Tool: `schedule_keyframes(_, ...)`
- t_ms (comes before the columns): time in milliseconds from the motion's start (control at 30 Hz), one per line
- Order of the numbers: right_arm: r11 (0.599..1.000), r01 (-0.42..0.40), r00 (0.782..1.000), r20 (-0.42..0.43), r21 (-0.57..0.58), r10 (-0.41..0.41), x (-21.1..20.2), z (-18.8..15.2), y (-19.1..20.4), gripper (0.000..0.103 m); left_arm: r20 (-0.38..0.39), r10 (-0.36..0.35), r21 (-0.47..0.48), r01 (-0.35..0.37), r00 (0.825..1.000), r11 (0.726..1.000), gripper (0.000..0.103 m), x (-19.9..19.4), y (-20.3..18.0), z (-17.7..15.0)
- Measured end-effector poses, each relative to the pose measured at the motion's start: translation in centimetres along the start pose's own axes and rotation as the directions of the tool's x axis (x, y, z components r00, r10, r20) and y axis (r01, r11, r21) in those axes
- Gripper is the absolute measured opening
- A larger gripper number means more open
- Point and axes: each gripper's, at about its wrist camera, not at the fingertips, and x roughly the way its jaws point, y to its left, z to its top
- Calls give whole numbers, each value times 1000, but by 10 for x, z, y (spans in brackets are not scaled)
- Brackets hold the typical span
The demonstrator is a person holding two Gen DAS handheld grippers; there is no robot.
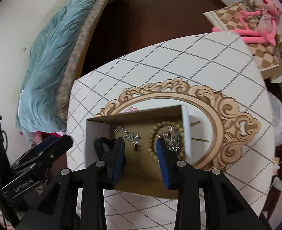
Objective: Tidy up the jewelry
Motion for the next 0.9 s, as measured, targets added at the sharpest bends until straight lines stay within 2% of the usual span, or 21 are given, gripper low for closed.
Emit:
schedule_keyframes(167, 989, 144, 989, 45, -44, -142, -13, -22, 0, 54, 26, 85, 8, -85, 996, 996, 99, -6, 5, -28)
schedule_keyframes(233, 975, 213, 976, 63, -70, -208, -16, -32, 2, 72, 26, 119, 17, -119, 993, 993, 99, -5, 4, -36)
schedule_keyframes(267, 960, 267, 962, 80, -88, -260, -17, -39, 3, 78, 23, 142, 19, -142, 990, 990, 99, -5, 4, -41)
schedule_keyframes(300, 950, 297, 953, 87, -100, -289, -17, -44, 4, 90, 19, 160, 24, -160, 987, 987, 100, -5, 4, -46)
schedule_keyframes(333, 940, 324, 945, 95, -110, -314, -18, -48, 5, 96, 20, 168, 30, -168, 986, 985, 100, -5, 3, -50)
schedule_keyframes(433, 913, 390, 919, 122, -124, -376, -24, -64, 5, 97, 22, 182, 30, -183, 983, 983, 100, -8, -1, -63)
schedule_keyframes(500, 906, 404, 912, 131, -124, -389, -30, -73, 6, 97, 24, 182, 28, -183, 983, 983, 100, -15, -3, -71)
schedule_keyframes(700, 896, 427, 895, 201, -123, -399, -67, -95, 20, 97, 80, 168, 33, -171, 983, 985, 100, -55, -16, -89)
schedule_keyframes(900, 900, 423, 877, 297, -107, -377, -128, -129, 39, 97, 167, 162, 20, -167, 973, 986, 100, -115, -23, -105)
